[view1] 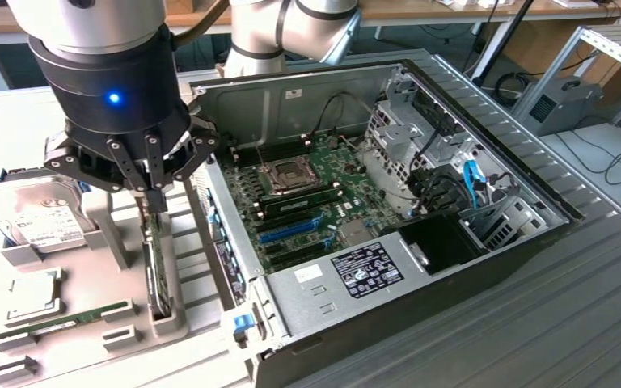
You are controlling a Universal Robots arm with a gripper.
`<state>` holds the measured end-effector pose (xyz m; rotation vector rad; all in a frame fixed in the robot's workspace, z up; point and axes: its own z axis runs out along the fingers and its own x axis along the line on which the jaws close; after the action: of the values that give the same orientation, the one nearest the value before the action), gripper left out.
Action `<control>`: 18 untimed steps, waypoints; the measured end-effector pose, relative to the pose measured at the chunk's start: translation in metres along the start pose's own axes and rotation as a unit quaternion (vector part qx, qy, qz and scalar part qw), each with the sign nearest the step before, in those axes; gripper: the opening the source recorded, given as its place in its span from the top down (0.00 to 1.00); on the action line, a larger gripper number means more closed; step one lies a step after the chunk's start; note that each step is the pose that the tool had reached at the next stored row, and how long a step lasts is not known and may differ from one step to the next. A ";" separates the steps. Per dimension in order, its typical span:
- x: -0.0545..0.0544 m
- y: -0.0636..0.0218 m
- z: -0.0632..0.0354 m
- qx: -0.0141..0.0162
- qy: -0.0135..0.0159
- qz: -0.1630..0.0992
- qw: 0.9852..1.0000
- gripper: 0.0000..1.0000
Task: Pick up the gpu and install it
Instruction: 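Reach for the gpu, then pick up the gpu and move the gpu toward the slot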
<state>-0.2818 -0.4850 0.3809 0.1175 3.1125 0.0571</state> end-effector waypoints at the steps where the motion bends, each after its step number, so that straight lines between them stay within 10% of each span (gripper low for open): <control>1: 0.000 0.0000 0.0000 0.000 0.000 0.000 1.000 0.89; 12: 0.000 0.0000 0.0000 0.000 0.000 0.000 1.000 0.89; 18: 0.000 0.0000 0.0000 0.000 0.000 0.000 1.000 0.58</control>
<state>-0.2818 -0.4850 0.3809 0.1175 3.1125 0.0571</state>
